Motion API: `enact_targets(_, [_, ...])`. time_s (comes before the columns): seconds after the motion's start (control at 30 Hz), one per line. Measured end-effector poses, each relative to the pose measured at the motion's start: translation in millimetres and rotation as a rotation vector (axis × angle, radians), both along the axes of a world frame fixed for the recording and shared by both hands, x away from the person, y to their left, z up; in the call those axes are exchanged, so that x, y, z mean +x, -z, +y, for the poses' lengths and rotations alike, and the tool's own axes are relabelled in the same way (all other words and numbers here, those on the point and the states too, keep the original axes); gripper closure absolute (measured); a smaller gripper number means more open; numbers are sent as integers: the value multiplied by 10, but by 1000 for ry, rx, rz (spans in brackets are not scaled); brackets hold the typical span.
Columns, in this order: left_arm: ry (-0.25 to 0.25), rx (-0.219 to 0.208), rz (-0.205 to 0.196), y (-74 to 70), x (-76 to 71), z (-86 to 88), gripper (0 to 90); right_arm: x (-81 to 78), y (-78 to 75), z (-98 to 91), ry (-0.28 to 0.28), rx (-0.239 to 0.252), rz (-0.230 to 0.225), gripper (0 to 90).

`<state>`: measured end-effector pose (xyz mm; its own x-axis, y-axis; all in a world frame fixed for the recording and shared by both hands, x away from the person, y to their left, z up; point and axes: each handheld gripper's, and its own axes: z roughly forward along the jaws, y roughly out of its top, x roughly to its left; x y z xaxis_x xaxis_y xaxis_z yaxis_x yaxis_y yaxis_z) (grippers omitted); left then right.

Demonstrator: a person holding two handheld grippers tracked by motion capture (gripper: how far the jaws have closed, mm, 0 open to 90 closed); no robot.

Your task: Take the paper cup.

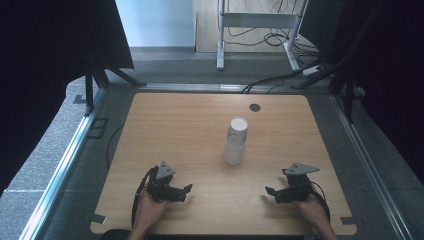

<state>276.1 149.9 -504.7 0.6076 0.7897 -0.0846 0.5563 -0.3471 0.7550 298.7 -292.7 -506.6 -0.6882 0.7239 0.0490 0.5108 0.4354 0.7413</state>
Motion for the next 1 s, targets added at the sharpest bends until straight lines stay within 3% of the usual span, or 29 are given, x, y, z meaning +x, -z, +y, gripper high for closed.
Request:
enact_targets(0.13, [-1, -35, -30, -20, -8, 13, 0, 4, 1, -4, -5, 12, 5, 0])
enact_targets(0.3, [15, -35, -39, -11, -3, -11, 0, 1, 2, 13, -15, 7, 4, 0])
enact_targets(0.53, [13, -13, -40, 0, 0, -48, 0, 5, 13, 18, -22, 9, 19, 0])
enact_targets(0.73, [3, 34, -33, 10, 4, -66, 0, 4, 3, 21, -24, 12, 14, 0])
enact_targets(1.0, [-4, 39, -16, -6, 11, -86, 0, 1, -17, 24, -35, 13, 10, 0])
